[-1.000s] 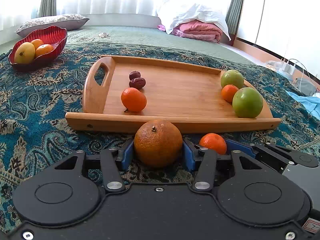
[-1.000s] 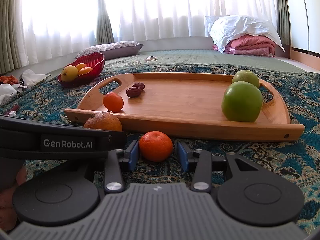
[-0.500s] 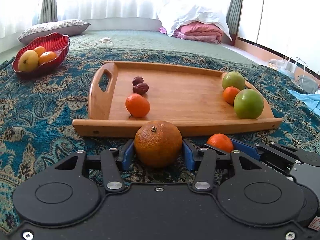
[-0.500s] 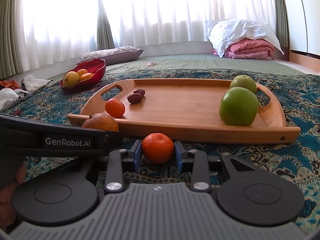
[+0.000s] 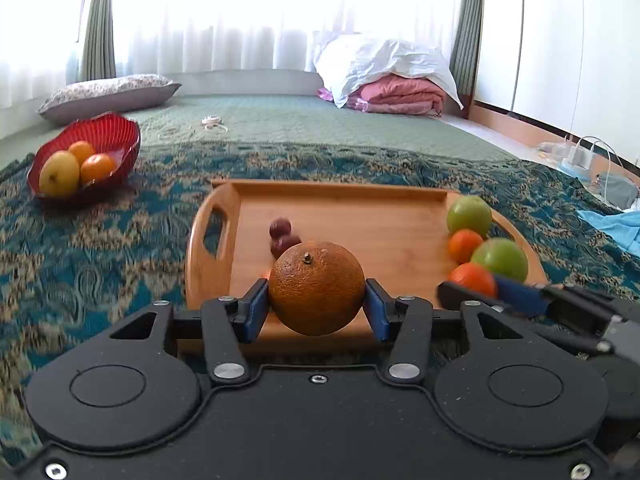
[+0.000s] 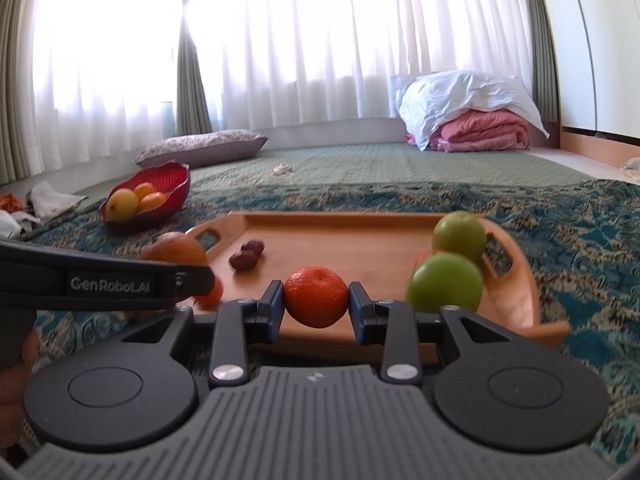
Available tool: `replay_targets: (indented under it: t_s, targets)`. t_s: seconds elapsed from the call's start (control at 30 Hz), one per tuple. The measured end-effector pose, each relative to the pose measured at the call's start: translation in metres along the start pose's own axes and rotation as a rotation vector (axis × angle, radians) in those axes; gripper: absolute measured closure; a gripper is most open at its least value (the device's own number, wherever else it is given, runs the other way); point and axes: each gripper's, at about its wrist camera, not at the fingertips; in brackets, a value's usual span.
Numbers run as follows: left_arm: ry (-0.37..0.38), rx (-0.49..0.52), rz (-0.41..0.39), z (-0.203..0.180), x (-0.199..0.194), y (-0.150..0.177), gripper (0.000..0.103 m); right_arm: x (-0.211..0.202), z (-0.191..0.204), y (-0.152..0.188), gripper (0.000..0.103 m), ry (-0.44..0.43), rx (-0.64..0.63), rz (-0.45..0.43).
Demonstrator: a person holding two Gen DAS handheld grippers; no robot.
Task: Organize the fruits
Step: 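Carry the orange and tangerine onto the tray and open both tools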
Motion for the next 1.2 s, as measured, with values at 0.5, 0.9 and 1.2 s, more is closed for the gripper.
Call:
replay_targets:
  t_s: [0.5, 0.9, 1.2]
  targets:
    - [-0.017, -0.028, 0.044, 0.004, 0.073, -0.092, 0.055, 0.073, -0.072, -0.06, 0.064, 0.06, -0.018, 0.148]
    - [-0.144, -0.054, 0.181, 0.013, 0.172, -0.11, 0.055, 0.136, -0.092, -0.06, 0.064, 0.028, 0.038, 0.312]
    - [-0.183, -0.045, 0.214, 0.016, 0.194, -0.106, 0.055, 0.145, -0.086, -0.055, 0.064, 0.02, 0.015, 0.336]
Point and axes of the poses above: each gripper's, at about its wrist camera, not at the fingertips, and x roughly the way its jaws point, z to its left, y to its underside, and after that the axes turned 13 degrees about -x, right-handed
